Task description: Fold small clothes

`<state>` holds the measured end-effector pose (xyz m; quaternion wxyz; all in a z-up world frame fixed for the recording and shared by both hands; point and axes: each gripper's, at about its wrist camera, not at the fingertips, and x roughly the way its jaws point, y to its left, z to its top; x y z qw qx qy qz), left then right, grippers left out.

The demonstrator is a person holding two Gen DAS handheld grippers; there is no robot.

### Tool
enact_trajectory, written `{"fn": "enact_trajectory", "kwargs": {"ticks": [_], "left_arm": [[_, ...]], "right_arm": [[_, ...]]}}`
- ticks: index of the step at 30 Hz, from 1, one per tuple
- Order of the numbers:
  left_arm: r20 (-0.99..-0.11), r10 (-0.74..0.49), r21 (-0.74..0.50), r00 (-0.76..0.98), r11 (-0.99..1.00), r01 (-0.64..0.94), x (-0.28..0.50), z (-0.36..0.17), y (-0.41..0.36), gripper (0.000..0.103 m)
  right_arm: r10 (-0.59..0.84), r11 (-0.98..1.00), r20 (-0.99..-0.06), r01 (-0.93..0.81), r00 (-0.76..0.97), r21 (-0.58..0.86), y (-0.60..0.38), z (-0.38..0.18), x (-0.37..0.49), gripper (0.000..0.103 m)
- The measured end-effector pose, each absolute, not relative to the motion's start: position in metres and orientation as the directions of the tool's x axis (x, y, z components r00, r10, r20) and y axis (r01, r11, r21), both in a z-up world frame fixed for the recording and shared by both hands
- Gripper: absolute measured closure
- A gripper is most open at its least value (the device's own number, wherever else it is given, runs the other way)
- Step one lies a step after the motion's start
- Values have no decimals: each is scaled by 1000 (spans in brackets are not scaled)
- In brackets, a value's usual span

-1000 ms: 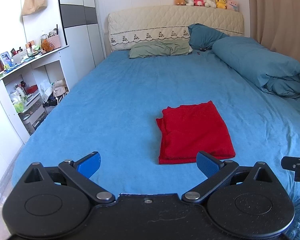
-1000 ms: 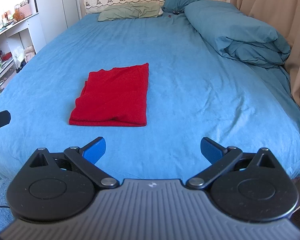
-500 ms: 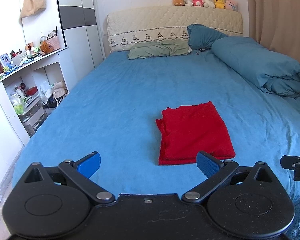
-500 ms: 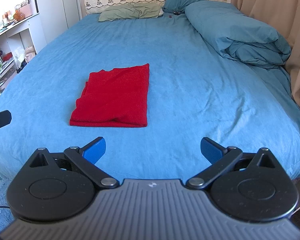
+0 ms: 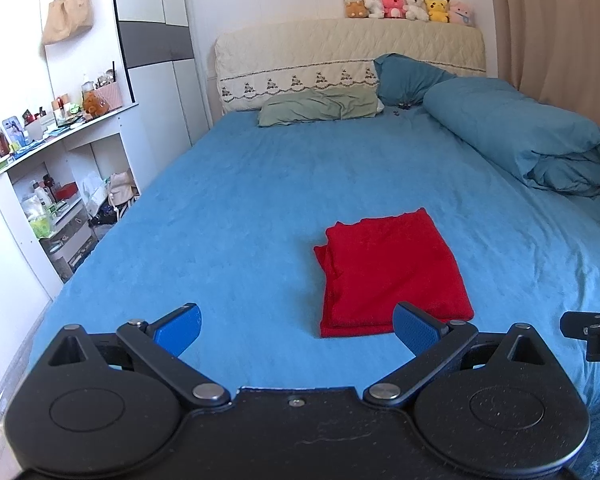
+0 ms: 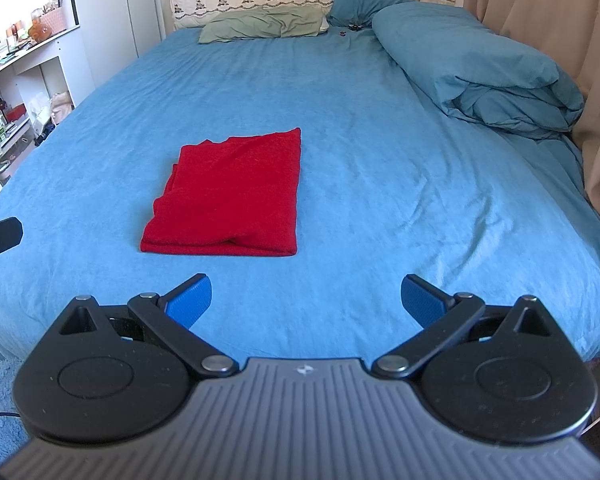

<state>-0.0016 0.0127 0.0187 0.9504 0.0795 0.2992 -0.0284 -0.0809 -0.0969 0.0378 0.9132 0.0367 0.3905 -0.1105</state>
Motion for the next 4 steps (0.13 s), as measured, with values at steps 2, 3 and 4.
{"fn": "enact_trajectory", "kwargs": {"ticks": [2, 3, 4], "left_arm": [[-574, -9, 136, 819, 985, 106, -2, 18, 12, 0], [-575, -10, 136, 818, 985, 107, -1, 18, 12, 0], [-576, -11, 135, 817, 985, 108, 0, 17, 12, 0]], "right_arm": [[-172, 973, -721, 230, 671, -18, -97, 38, -80, 0], [-172, 973, -722, 230, 670, -18, -97, 38, -80, 0], [-171, 973, -722, 229, 670, -18, -97, 38, -79, 0]]}}
